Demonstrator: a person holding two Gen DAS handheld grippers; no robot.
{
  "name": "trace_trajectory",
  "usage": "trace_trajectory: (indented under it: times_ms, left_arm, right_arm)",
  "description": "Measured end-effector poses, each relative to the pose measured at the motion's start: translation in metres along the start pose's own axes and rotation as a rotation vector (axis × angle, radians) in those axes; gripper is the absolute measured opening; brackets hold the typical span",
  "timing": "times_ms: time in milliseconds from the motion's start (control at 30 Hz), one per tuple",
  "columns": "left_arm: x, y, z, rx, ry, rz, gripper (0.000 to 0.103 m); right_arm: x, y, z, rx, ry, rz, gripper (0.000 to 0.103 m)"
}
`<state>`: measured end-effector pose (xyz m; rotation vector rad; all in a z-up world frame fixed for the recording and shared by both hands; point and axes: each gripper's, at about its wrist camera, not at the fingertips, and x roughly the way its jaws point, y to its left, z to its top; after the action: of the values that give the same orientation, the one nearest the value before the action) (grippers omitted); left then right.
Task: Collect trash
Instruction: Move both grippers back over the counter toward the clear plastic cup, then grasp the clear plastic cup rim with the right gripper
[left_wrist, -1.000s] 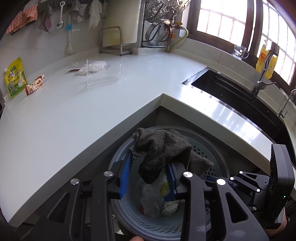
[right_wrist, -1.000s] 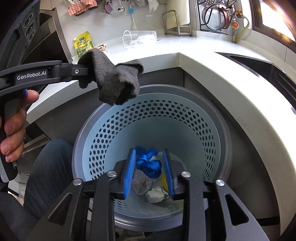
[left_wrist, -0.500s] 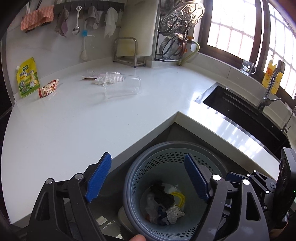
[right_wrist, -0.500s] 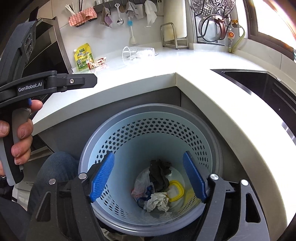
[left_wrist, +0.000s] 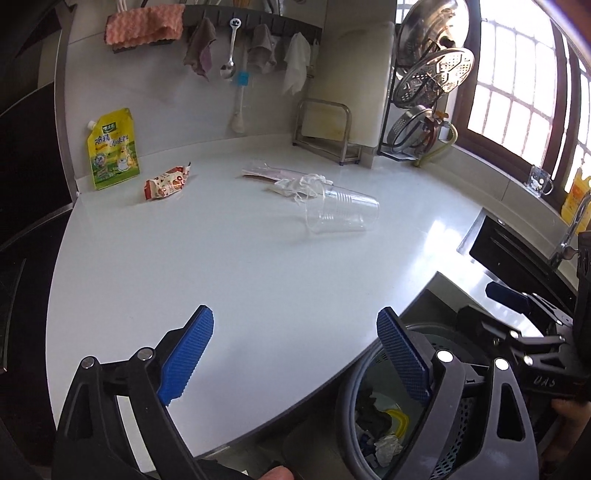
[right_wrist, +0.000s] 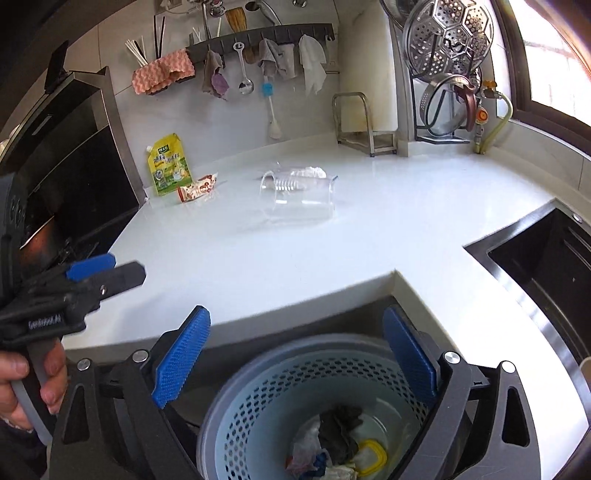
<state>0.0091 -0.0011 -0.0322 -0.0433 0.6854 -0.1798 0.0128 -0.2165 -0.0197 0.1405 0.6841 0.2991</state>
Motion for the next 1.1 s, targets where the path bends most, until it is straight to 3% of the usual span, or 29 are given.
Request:
trace_trajectory:
  times_ms: [167,467,900,1100]
  left_arm:
    - [0.004,0.033,0.005,-0.040,0.004,0.024,0.088]
    - [0.022,0.068,0.014,-0.070,0.018,0.026,0.088]
    - [0.051,0.092,0.019,-0.098,0.040,-0.005,0.088]
    - [0.056,0.097,0.023,-0.104,0.038,-0.002,0.088]
  right_arm:
    - [0.045,0.006,0.042,0.058,0.001,0.012,0.094]
    - [0.118,0.005,0.096,0.070,0.041,-0.047,0.094]
    - [0.181,0.012,0.115,0.059,0.096,-0.138,0.094]
    - [0.200,0.008,0.117,0.047,0.126,-0.123,0.094]
